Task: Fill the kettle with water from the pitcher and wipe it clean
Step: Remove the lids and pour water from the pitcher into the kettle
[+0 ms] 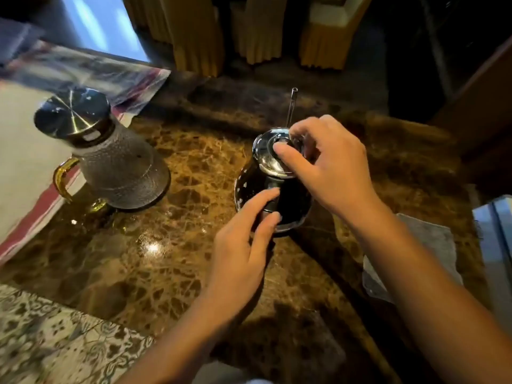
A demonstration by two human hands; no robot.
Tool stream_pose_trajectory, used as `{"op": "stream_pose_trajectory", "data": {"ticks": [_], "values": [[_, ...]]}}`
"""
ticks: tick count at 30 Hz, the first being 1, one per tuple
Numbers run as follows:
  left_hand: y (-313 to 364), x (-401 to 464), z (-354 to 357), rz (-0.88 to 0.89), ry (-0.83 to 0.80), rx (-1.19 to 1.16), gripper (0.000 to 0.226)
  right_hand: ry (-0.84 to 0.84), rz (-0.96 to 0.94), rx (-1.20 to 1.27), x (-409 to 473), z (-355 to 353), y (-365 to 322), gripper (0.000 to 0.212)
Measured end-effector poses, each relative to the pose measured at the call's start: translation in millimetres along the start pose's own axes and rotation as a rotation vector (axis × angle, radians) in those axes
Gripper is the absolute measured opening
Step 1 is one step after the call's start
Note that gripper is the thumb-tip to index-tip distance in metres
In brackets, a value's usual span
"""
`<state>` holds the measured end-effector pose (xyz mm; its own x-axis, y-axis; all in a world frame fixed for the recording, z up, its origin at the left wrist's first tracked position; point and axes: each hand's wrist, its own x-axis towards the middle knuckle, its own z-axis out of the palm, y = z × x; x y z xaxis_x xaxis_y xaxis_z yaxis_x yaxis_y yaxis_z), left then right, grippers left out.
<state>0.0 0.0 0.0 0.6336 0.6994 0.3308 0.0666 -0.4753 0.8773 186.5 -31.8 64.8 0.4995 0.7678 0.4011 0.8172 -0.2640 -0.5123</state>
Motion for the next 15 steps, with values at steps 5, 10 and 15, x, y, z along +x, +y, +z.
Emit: {"op": "stream_pose_trajectory", "data": {"ticks": [5,10,15], "values": [[-7.8,2.4,9.8,-0.028,0.01,-0.091,0.036,-0.162,0.152,0.304,19.8,-7.0,6.1,0.022],[-13.5,3.2,7.3,-0.052,-0.048,-0.178,0.037,-0.261,0.161,0.239,25.5,-10.7,1.0,0.031],[-16.0,1.3,6.4,-0.046,-0.074,-0.218,0.036,-0.163,0.096,-0.223,26.9,4.4,-26.9,0.059]]}}
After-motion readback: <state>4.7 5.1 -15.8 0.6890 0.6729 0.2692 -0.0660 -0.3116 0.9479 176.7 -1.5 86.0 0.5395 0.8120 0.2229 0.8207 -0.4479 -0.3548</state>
